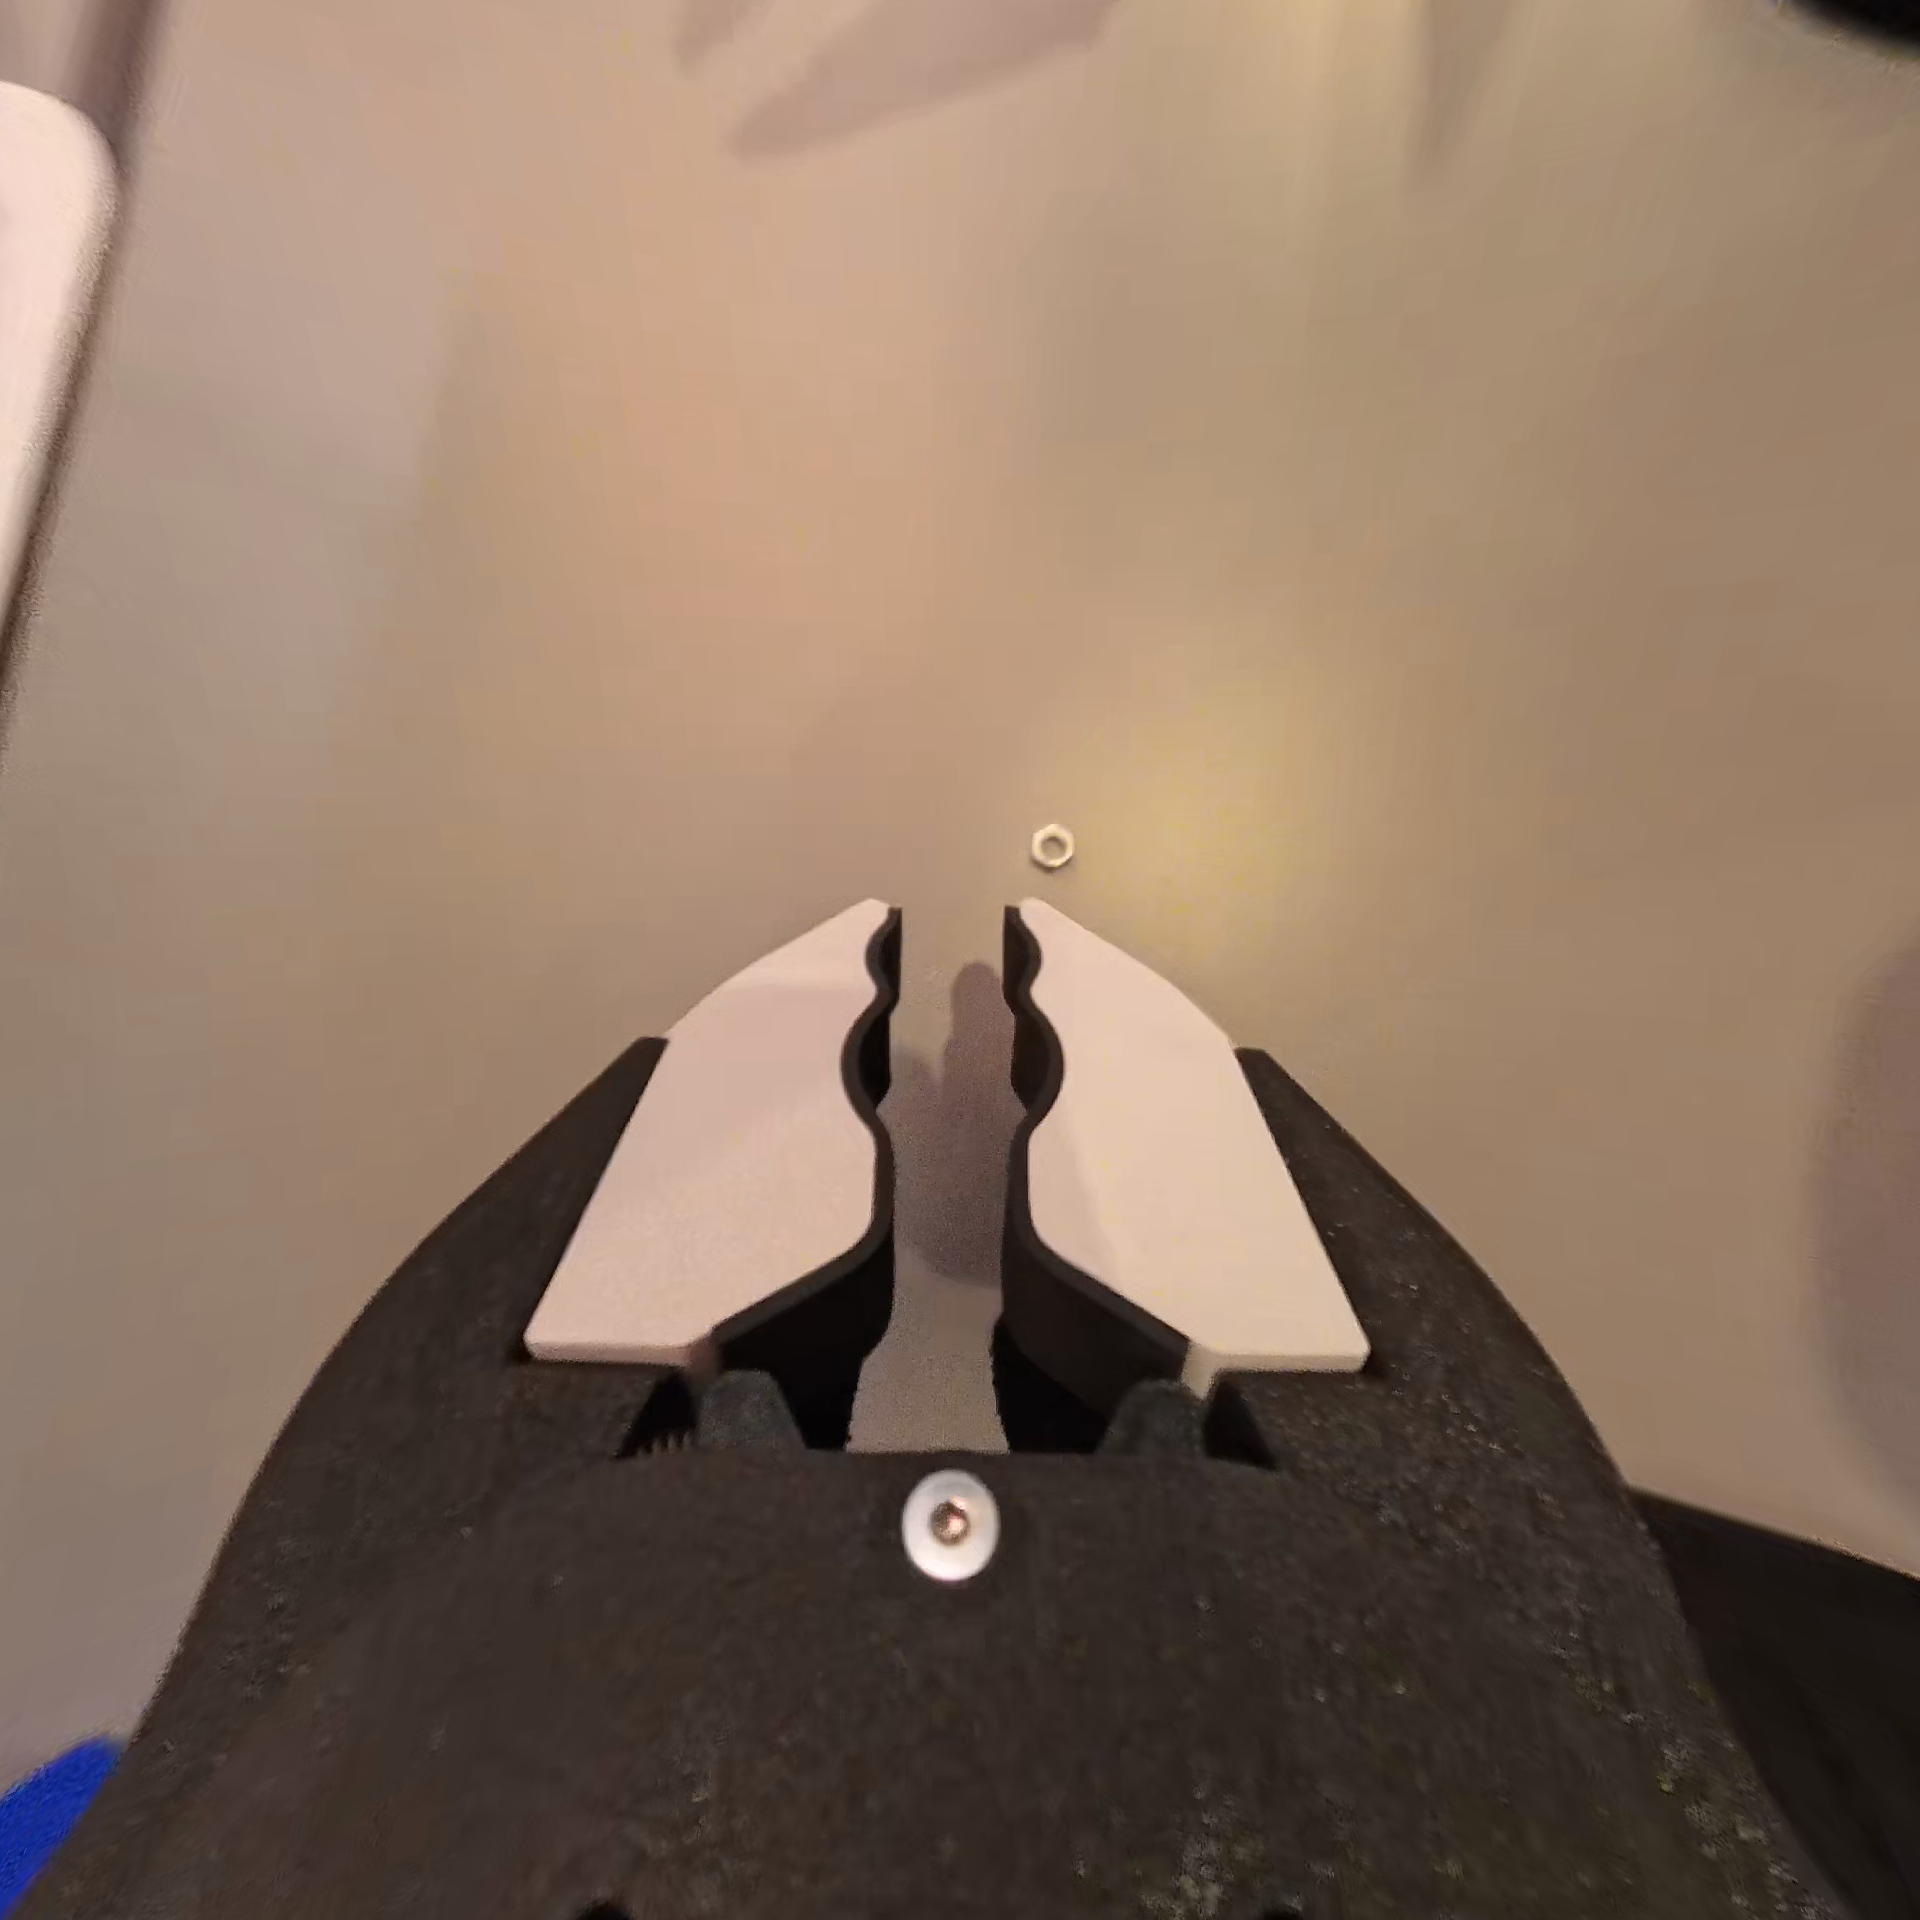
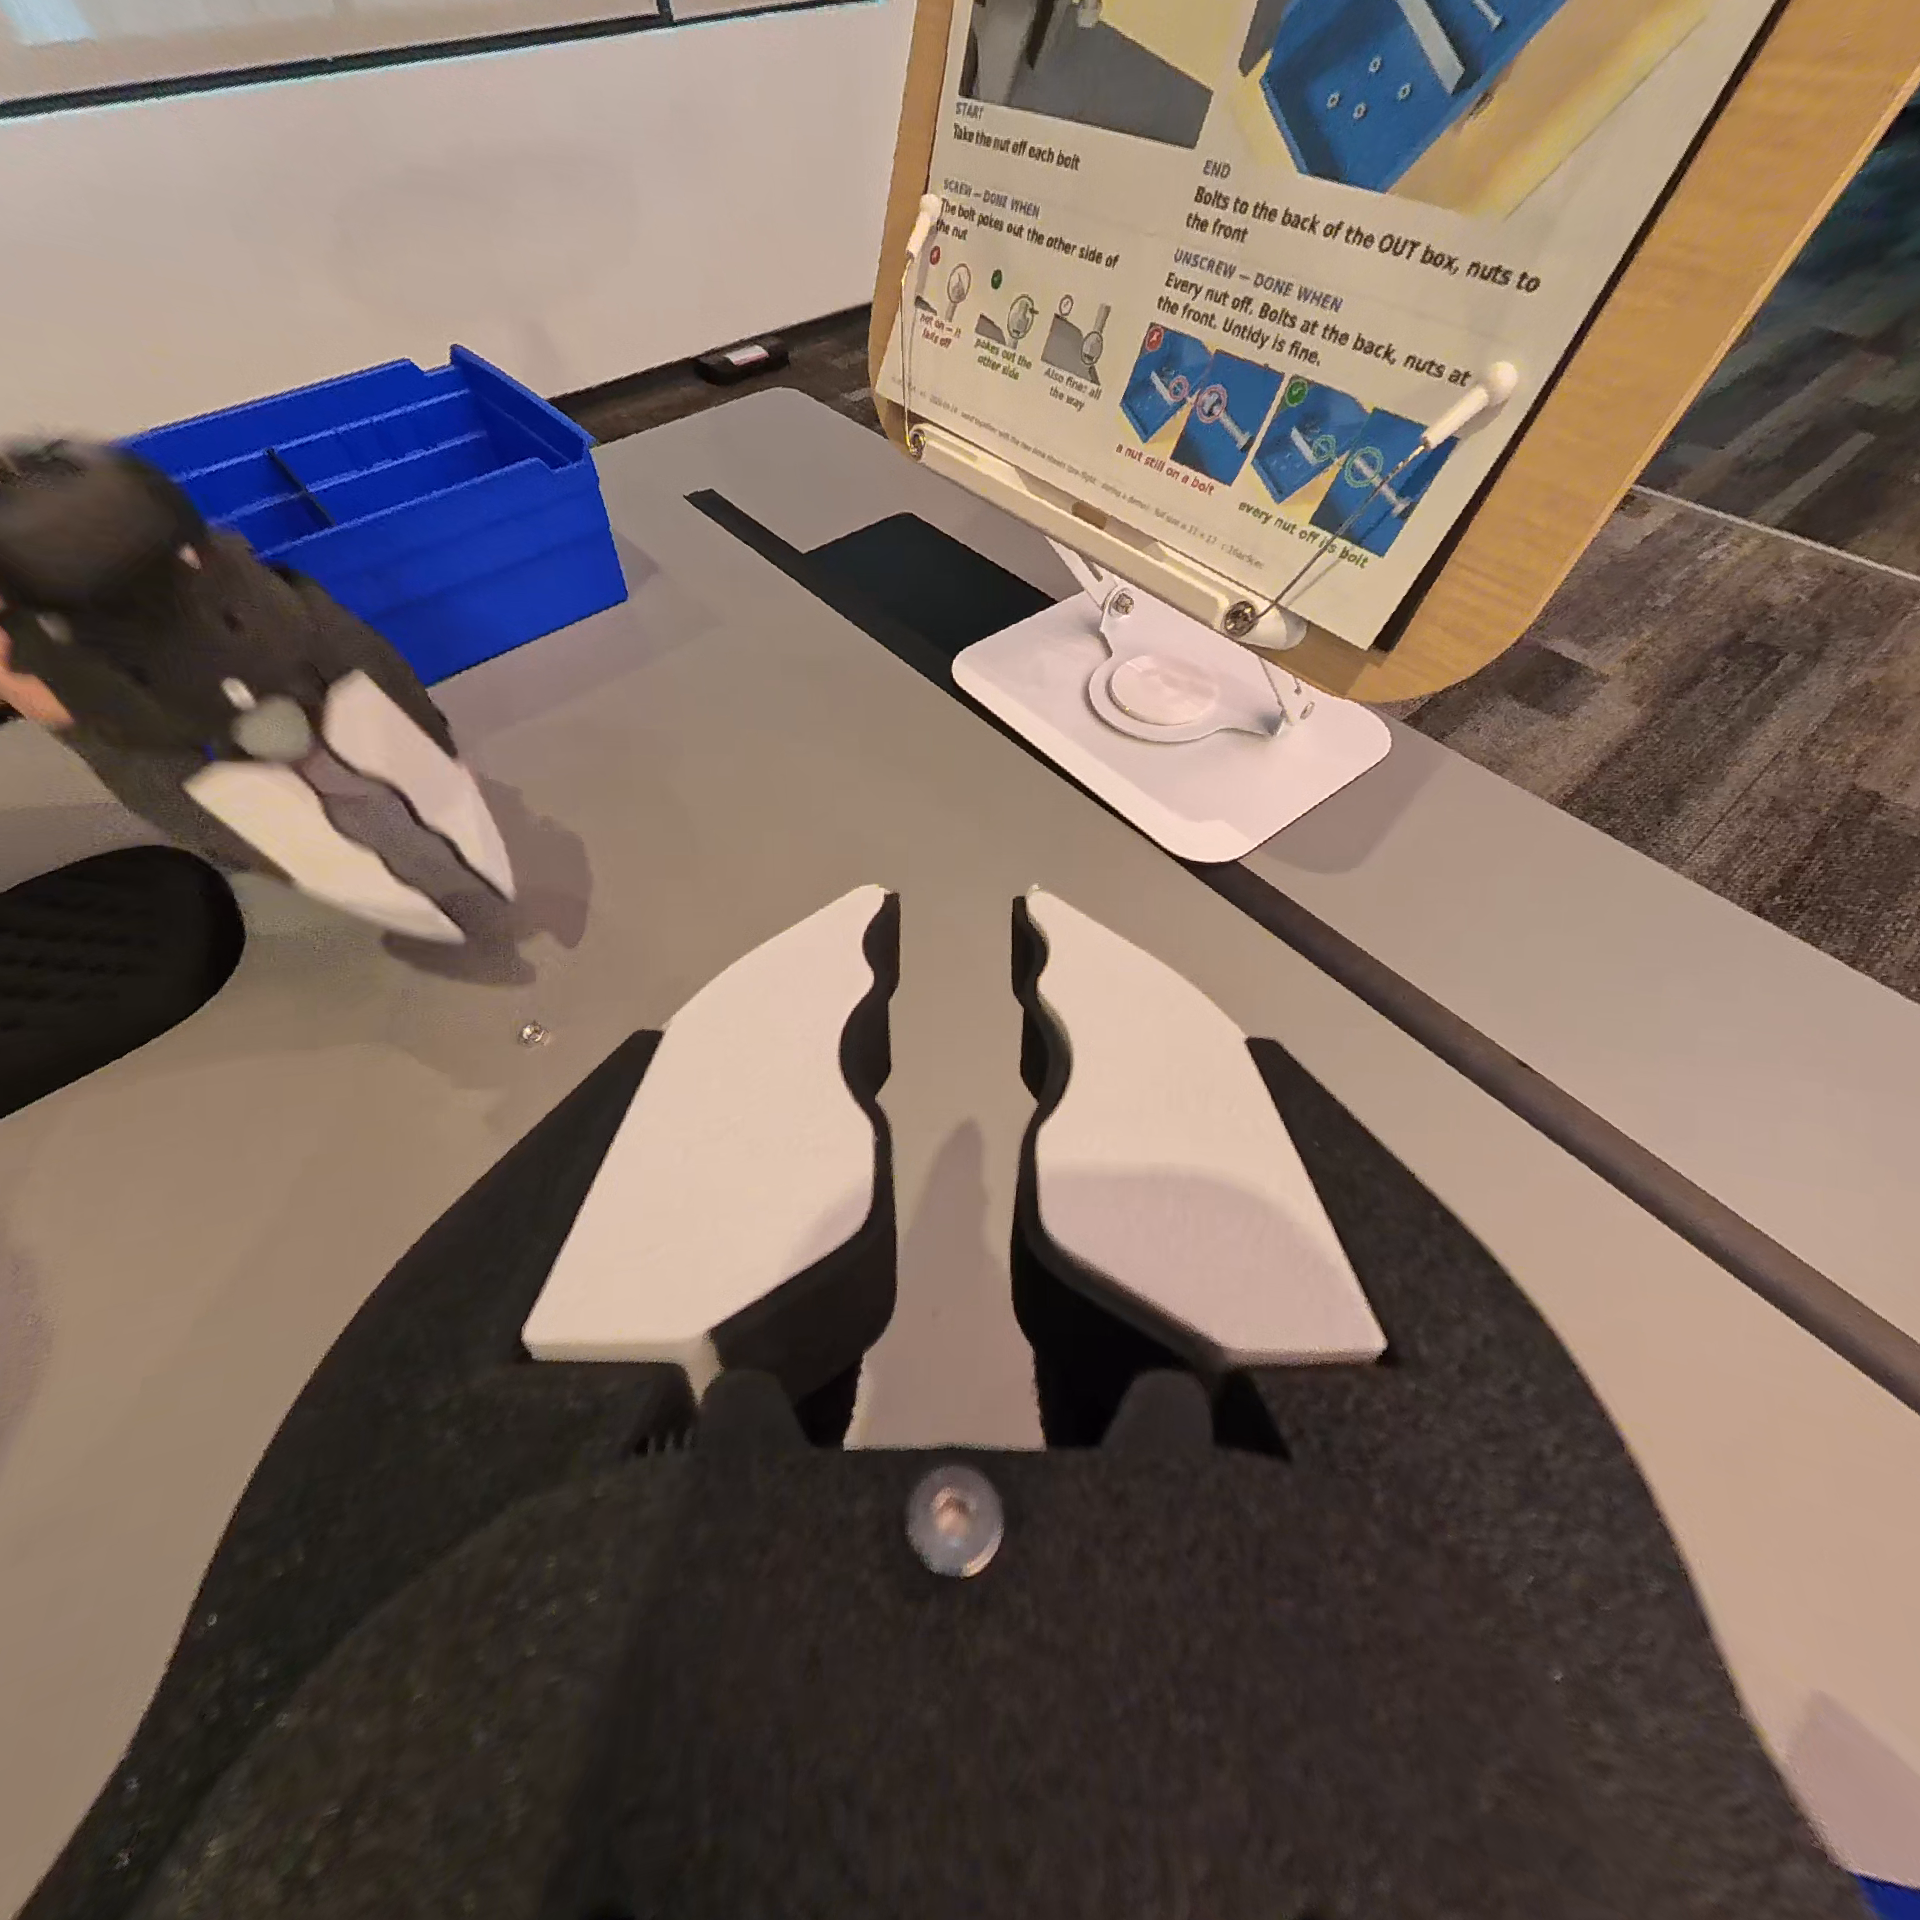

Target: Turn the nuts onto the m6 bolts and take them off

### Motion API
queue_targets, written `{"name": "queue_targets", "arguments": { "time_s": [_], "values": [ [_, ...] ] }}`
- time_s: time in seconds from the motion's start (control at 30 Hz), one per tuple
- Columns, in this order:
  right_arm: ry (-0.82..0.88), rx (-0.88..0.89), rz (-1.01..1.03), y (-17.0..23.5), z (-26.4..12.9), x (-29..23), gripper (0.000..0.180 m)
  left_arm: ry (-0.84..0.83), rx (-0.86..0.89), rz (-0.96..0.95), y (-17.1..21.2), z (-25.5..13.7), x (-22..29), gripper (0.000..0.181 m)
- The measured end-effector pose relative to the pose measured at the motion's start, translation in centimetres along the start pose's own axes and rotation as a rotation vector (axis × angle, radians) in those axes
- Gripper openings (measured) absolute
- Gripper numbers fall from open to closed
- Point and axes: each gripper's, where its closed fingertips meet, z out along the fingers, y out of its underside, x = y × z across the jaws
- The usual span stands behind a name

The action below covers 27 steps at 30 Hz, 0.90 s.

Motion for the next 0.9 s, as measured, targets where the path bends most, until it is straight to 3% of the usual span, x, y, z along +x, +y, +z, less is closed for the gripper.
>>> {"name": "queue_targets", "arguments": {
  "time_s": [0.17,0.27,0.37,0.47,0.67,0.9],
  "values": [
    [-0.013,0.006,0.006,0.0,0.2,-0.1,0.020,-0.216,0.024,-0.045,2.7,-11.7,-5.1,0.021],
    [-0.020,0.010,0.009,-0.1,0.7,-0.2,0.019,-0.373,-0.104,-0.050,8.5,-18.2,-9.4,0.020],
    [0.000,-0.026,-0.008,0.3,1.3,0.0,0.019,-0.403,-0.281,-0.050,15.8,-21.6,-12.9,0.019],
    [0.040,-0.073,-0.040,0.8,1.8,0.2,0.019,-0.343,-0.342,-0.107,21.3,-21.1,-15.9,0.015],
    [0.047,-0.089,-0.039,1.1,2.0,0.0,0.019,-0.201,-0.448,-0.117,28.2,-15.6,-19.4,0.014],
    [0.052,-0.099,-0.014,1.6,1.8,0.6,0.019,-0.188,-0.399,-0.087,28.9,-14.0,-21.7,0.013]
  ]
}}
